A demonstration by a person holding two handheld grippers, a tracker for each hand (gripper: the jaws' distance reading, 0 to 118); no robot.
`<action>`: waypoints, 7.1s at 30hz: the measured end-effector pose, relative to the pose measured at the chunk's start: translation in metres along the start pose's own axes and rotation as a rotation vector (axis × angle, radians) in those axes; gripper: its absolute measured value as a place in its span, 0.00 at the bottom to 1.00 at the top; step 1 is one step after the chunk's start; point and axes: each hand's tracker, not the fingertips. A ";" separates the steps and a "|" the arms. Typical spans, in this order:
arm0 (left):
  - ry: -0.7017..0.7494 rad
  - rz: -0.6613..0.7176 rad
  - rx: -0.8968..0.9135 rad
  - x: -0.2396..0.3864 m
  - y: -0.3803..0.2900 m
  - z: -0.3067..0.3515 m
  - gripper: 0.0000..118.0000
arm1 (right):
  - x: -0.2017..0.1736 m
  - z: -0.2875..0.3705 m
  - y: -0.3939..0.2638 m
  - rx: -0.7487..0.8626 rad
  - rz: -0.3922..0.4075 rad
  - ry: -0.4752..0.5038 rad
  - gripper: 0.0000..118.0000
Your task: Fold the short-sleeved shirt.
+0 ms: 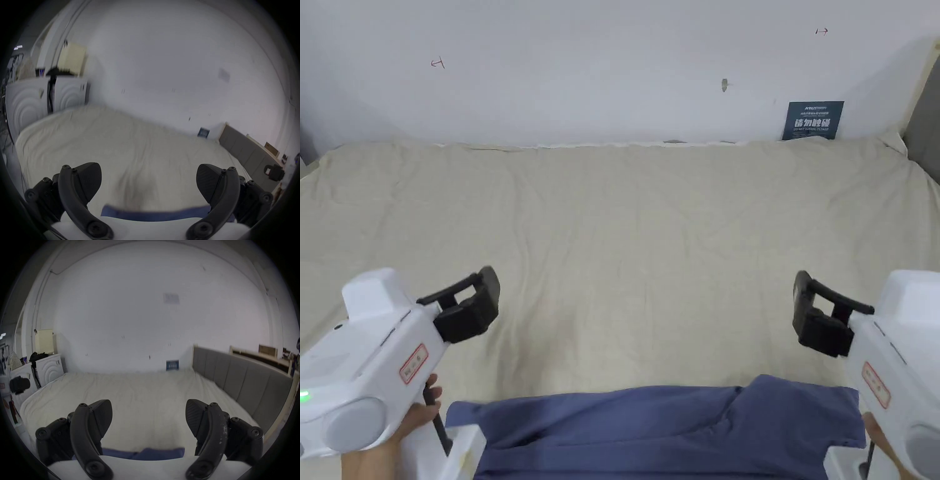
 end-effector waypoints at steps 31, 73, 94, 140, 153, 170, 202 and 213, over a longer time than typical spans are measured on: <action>-0.273 0.342 -0.656 -0.100 -0.071 -0.044 0.01 | -0.016 0.004 0.000 0.035 0.113 -0.010 0.01; -0.175 0.383 -0.750 -0.172 -0.117 -0.072 0.06 | -0.019 -0.018 -0.001 -0.032 0.130 -0.013 0.01; -0.338 0.268 -0.853 0.019 -0.111 -0.071 0.06 | 0.005 -0.002 -0.007 -0.017 0.083 0.002 0.01; -0.300 -0.174 -0.792 0.166 -0.239 -0.040 0.01 | 0.047 0.010 -0.017 -0.054 0.066 -0.053 0.01; -0.381 0.023 -0.767 0.139 -0.190 -0.044 0.01 | 0.053 0.016 -0.018 -0.061 0.049 -0.071 0.01; -0.413 0.463 -0.950 -0.050 -0.171 -0.101 0.96 | 0.033 0.003 -0.014 -0.073 0.062 -0.034 0.01; -0.338 0.337 -0.861 -0.072 -0.151 -0.074 0.07 | 0.023 -0.006 -0.012 -0.087 0.060 -0.003 0.01; -0.261 0.263 -0.868 -0.004 -0.095 -0.051 0.07 | 0.031 0.003 -0.008 -0.062 0.037 0.005 0.01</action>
